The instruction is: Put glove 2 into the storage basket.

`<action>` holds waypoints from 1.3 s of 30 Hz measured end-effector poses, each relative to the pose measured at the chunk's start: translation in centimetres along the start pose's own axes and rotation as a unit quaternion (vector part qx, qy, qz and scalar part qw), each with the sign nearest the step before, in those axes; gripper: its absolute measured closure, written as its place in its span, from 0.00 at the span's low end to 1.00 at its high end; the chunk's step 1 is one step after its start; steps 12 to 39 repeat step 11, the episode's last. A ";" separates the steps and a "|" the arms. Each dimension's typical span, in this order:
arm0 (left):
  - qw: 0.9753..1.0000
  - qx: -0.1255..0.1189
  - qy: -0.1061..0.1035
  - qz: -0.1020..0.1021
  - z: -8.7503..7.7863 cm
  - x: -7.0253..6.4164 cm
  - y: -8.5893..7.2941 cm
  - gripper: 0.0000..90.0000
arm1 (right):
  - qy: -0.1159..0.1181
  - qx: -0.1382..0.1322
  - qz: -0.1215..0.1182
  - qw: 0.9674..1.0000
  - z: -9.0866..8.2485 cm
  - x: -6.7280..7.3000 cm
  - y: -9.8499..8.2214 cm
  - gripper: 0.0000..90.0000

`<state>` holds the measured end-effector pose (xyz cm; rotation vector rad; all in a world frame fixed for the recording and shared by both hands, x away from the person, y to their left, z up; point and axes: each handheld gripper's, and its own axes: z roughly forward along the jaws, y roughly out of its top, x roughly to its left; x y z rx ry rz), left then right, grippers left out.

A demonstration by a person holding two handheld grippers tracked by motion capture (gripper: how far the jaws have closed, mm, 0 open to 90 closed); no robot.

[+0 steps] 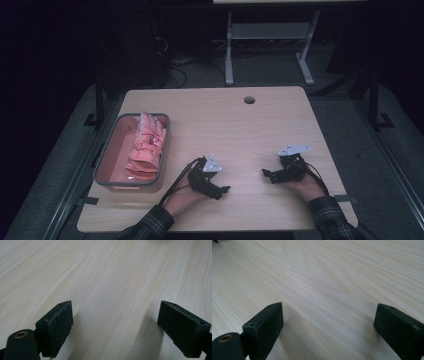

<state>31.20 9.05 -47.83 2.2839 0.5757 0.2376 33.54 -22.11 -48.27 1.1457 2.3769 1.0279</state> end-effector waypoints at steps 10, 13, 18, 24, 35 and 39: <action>1.000 -0.001 0.000 0.000 0.0 0.0 0.0 0.14 | 0.000 0.000 0.000 1.000 0.0 0.0 0.0 0.09; 1.000 -0.001 0.000 0.000 0.0 0.0 0.0 0.14 | 0.000 0.000 0.000 1.000 0.0 0.0 0.0 0.09; 1.000 -0.001 0.000 0.000 0.0 0.0 0.0 0.14 | 0.000 0.000 0.000 1.000 0.0 0.0 0.0 0.09; 1.000 -0.001 0.000 0.000 0.0 0.0 0.0 0.14 | 0.000 0.000 0.000 1.000 0.0 0.0 0.0 0.09; 1.000 -0.001 0.000 0.000 0.0 0.0 0.0 0.14 | 0.000 0.000 0.000 1.000 0.0 0.0 0.0 0.09; 1.000 -0.001 0.000 0.000 0.0 0.0 0.0 0.14 | 0.000 0.000 0.000 1.000 0.0 0.0 0.0 0.09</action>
